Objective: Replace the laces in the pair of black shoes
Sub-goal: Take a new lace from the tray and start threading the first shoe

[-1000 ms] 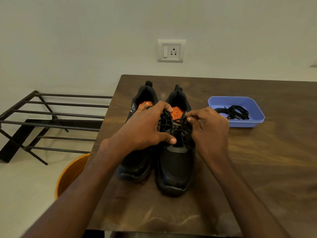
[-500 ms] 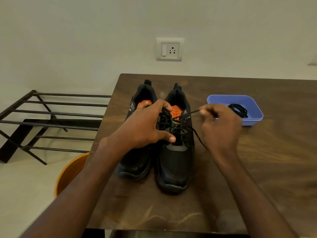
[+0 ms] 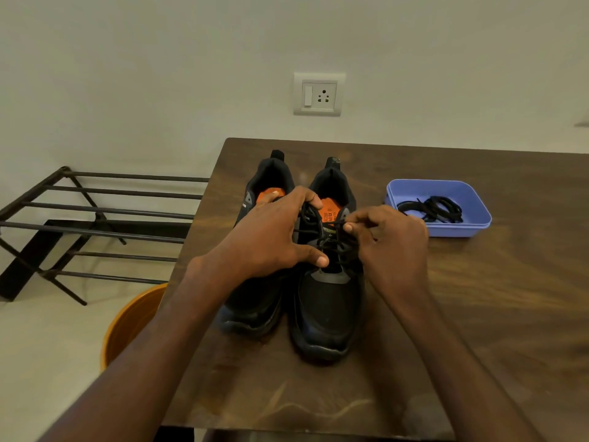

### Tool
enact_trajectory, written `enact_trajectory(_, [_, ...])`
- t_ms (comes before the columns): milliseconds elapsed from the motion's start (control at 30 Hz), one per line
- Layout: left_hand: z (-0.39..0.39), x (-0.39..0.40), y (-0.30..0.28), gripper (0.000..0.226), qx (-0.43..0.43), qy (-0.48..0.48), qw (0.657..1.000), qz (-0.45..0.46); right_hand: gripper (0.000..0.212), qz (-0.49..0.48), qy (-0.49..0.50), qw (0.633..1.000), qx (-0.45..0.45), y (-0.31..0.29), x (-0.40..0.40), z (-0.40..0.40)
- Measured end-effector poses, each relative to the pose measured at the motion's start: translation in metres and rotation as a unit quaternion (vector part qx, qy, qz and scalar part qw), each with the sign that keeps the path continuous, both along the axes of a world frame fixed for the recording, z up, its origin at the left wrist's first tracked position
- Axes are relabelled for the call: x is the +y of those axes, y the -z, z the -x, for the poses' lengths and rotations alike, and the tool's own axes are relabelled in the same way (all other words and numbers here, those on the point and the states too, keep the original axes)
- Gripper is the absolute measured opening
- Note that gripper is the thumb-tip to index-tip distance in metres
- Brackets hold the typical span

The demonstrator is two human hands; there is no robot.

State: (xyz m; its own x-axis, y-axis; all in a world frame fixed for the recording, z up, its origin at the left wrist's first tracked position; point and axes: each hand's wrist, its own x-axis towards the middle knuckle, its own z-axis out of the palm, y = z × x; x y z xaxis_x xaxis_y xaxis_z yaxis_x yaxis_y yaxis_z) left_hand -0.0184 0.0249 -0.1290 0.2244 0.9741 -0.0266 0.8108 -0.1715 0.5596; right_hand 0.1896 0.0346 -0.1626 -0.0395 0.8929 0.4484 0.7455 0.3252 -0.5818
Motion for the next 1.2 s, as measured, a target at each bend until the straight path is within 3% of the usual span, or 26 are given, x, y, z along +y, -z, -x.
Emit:
enact_trajectory(100, [0.002,0.000,0.000,0.086,-0.015,0.000,1.000,0.006,0.014,0.003,0.092,0.993,0.073,-0.008,-0.001,-0.012])
enact_trajectory(167, [0.003,0.000,0.000,0.085,-0.032,-0.003,0.999,0.009,0.019,-0.008,0.214,0.964,0.154,-0.016,0.000,-0.033])
enact_trajectory(233, [0.004,-0.002,-0.001,0.084,-0.034,0.003,0.999,0.005,0.017,0.000,0.269,0.946,0.180,-0.020,-0.001,-0.050])
enact_trajectory(367, [0.000,-0.005,-0.005,0.066,0.022,0.049,0.997,-0.046,0.012,0.074,0.192,0.971,0.120,-0.022,-0.008,-0.041])
enact_trajectory(433, [-0.005,-0.008,-0.006,0.052,0.076,0.060,0.992,-0.075,0.011,0.112,0.154,0.980,0.053,-0.022,-0.011,-0.031])
enact_trajectory(500, [-0.013,-0.010,-0.004,0.054,0.130,0.060,0.987,-0.075,0.009,0.150,0.116,0.982,-0.026,-0.025,-0.012,-0.024])
enact_trajectory(567, [-0.021,-0.012,-0.003,0.052,0.129,0.037,0.987,-0.086,0.015,0.178,0.088,0.977,-0.073,-0.025,-0.014,-0.020])
enact_trajectory(633, [-0.028,-0.013,-0.003,0.027,0.079,0.012,0.989,-0.127,0.021,0.168,0.079,0.977,-0.107,-0.022,-0.016,-0.018])
enact_trajectory(700, [-0.032,-0.012,0.000,0.012,0.042,-0.004,0.986,-0.161,0.027,0.116,0.039,0.989,-0.085,-0.020,-0.015,-0.019])
enact_trajectory(767, [-0.034,-0.012,0.004,0.009,0.046,-0.008,0.984,-0.174,0.047,0.078,-0.059,0.995,0.006,-0.018,-0.011,-0.020])
enact_trajectory(867, [-0.037,-0.013,0.009,0.007,0.051,-0.005,0.980,-0.194,0.072,0.134,-0.157,0.979,0.008,-0.011,-0.010,-0.020])
enact_trajectory(1067, [-0.042,-0.014,0.019,0.003,0.005,-0.048,0.974,-0.223,0.102,0.192,-0.191,0.962,-0.019,-0.005,-0.004,-0.027])
enact_trajectory(1200, [-0.043,-0.017,0.025,0.009,-0.071,-0.110,0.960,-0.248,0.106,0.181,-0.204,0.962,0.014,-0.001,-0.001,-0.028])
